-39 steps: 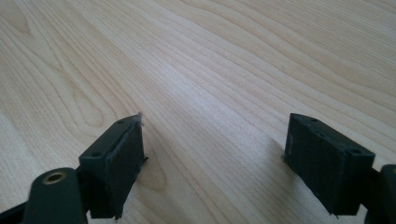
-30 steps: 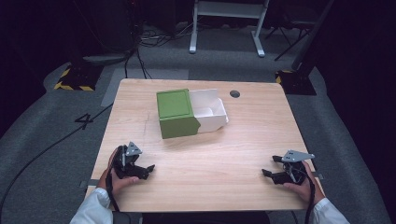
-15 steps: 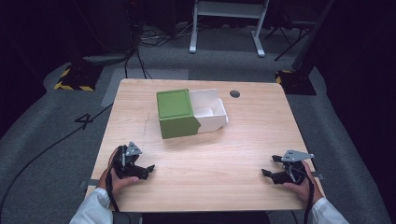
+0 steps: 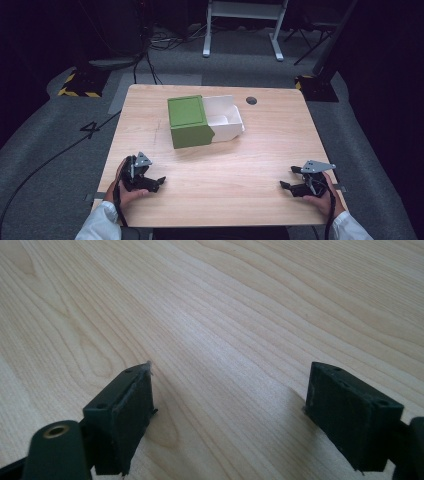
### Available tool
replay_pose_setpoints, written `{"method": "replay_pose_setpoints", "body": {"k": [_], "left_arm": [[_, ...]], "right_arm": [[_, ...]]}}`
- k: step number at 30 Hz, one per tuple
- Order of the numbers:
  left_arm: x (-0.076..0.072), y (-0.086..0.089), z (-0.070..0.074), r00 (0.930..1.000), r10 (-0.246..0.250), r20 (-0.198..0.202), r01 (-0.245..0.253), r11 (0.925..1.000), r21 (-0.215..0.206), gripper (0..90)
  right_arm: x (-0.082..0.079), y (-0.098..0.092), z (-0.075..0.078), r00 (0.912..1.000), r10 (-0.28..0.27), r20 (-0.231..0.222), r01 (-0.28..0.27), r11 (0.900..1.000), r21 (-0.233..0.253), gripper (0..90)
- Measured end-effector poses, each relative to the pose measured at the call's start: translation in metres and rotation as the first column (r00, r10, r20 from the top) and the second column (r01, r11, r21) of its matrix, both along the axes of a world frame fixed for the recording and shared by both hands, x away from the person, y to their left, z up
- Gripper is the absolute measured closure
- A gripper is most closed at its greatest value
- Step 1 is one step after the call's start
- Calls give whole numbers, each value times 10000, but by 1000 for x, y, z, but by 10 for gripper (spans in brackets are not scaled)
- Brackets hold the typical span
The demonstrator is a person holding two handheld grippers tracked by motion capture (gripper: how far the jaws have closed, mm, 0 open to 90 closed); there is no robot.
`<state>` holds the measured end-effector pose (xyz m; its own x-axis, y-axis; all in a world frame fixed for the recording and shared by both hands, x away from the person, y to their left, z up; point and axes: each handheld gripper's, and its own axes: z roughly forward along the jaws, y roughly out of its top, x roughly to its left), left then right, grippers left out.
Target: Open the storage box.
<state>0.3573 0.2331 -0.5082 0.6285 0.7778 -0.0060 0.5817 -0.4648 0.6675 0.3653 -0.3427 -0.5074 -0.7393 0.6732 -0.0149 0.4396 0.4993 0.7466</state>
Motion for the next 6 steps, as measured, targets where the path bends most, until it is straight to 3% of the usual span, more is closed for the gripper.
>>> {"method": "replay_pose_setpoints", "body": {"k": [6], "left_arm": [[0,0,0,10000,-16,-15,16,10000,15,3]], "right_arm": [[0,0,0,10000,1,2,-1,10000,-3,192]]}}
